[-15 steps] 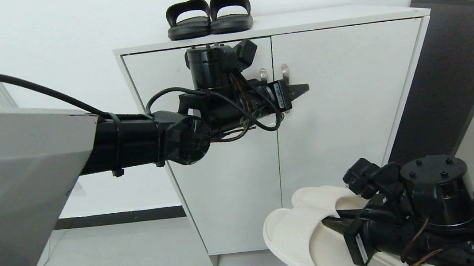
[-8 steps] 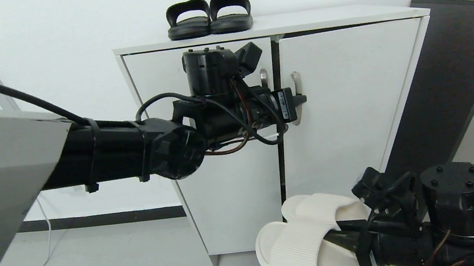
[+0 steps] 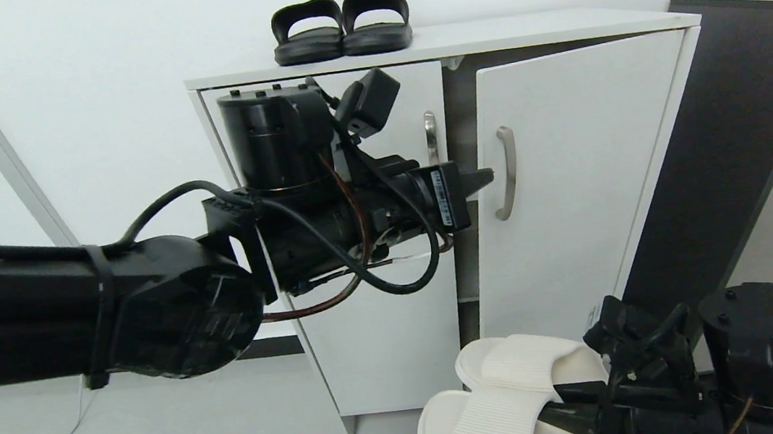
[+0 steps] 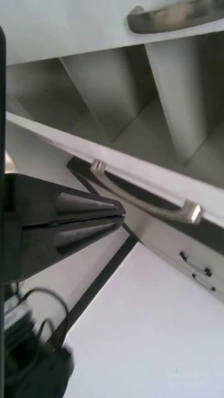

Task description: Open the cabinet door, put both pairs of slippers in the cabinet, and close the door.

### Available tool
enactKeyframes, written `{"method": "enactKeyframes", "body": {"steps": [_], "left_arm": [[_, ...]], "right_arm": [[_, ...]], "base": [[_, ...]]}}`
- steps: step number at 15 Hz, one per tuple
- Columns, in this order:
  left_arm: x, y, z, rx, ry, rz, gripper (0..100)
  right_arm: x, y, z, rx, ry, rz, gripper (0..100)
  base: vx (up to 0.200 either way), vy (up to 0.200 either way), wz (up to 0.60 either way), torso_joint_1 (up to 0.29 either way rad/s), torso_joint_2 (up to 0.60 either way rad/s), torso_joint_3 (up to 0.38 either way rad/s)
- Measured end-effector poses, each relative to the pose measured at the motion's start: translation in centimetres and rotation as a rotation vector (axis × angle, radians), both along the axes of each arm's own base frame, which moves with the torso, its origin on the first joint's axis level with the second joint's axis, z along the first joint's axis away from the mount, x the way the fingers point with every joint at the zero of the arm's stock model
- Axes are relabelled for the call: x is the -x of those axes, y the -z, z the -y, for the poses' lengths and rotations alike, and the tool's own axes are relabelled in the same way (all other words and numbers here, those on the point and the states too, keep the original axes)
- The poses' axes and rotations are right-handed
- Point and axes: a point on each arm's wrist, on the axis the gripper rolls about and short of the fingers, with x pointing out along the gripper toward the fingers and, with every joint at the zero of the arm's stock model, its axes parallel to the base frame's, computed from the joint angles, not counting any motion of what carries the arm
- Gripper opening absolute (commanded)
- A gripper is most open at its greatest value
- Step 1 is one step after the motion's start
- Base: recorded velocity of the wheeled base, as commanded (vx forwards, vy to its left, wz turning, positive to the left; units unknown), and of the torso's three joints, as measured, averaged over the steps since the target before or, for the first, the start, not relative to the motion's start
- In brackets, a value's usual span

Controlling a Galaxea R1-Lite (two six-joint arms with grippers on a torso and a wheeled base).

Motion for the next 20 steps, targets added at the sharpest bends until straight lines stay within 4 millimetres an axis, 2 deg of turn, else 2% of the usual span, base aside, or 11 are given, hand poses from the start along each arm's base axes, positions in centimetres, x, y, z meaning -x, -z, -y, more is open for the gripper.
{"method": "enactKeyframes", "body": {"steps": [4, 10, 14, 17, 20], "left_arm": [[-0.5, -1.2, -1.4, 0.048, -0.015, -0.010, 0], [-5.3, -1.1, -0.6, 0.097, -0.068, -0.021, 0], [-6.9, 0.0, 0.3, 0.093, -0.070, -0.034, 0], [-6.9, 0.6, 0.9, 0.082, -0.065, -0.043, 0], [-4.3, 1.1, 2.9, 0.082, 0.009, -0.013, 0]], "right_arm": [[0.6, 0.1, -0.3, 0.006, -0.026, -0.001, 0], [2.0, 0.3, -0.7, 0.017, -0.083, -0.012, 0], [2.3, 0.5, -0.8, 0.023, -0.093, -0.017, 0], [2.3, 0.6, -0.7, 0.027, -0.092, -0.021, 0], [2.4, 0.7, -0.7, 0.031, -0.095, -0.023, 0]], "base": [[0.000, 0.000, 0.00, 0.000, 0.00, 0.000], [0.000, 0.000, 0.00, 0.000, 0.00, 0.000], [-0.050, 0.000, 0.00, 0.002, 0.00, -0.001], [-0.200, 0.000, 0.00, 0.007, 0.01, 0.002], [-0.200, 0.000, 0.00, -0.004, 0.00, 0.007]]}}
